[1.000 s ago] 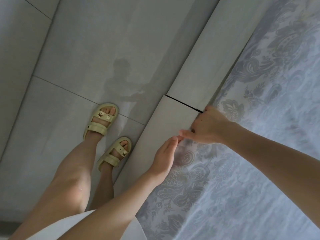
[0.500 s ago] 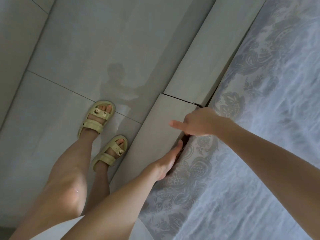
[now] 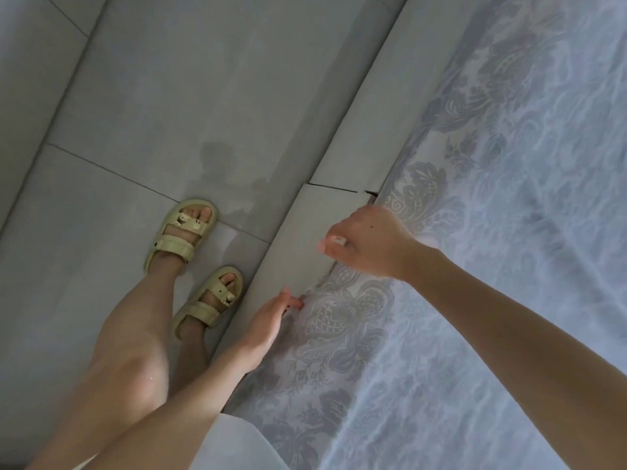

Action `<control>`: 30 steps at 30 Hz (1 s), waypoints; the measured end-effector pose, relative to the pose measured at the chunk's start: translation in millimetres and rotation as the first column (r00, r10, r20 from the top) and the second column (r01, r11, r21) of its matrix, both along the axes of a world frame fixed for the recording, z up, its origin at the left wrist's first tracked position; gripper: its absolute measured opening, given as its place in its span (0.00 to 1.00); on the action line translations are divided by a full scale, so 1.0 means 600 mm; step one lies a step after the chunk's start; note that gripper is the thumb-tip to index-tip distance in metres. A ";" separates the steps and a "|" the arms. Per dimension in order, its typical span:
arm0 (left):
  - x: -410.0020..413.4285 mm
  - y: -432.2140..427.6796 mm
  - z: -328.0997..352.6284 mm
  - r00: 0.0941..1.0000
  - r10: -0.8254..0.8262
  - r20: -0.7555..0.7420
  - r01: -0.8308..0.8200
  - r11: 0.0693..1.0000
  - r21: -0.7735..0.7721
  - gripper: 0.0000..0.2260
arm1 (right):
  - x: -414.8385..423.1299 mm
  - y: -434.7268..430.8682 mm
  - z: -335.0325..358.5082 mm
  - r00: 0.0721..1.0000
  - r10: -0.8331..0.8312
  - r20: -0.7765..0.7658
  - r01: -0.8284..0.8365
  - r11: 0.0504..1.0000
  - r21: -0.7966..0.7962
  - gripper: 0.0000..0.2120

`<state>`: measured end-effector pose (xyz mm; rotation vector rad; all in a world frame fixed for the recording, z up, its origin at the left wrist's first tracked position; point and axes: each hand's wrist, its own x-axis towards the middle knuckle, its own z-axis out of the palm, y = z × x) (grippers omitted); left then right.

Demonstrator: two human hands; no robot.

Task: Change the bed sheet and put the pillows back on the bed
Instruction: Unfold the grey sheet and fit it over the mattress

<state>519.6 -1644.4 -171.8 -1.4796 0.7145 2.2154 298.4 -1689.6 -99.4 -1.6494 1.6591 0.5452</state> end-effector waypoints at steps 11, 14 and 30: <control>0.047 0.046 0.049 0.971 0.234 -0.059 -0.239 0.965 -0.112 0.19 | 0.075 0.045 -0.009 0.960 0.272 -0.061 -0.237 0.913 0.333 0.36; 0.050 0.062 0.055 0.958 0.285 -0.041 -0.288 0.954 -0.081 0.18 | 0.094 0.044 -0.029 0.945 0.300 -0.127 -0.204 0.848 0.489 0.38; 0.017 0.084 0.027 0.978 -0.019 -0.210 0.087 0.943 0.321 0.30 | 0.137 0.029 -0.032 0.995 0.007 -0.100 0.067 0.700 0.711 0.43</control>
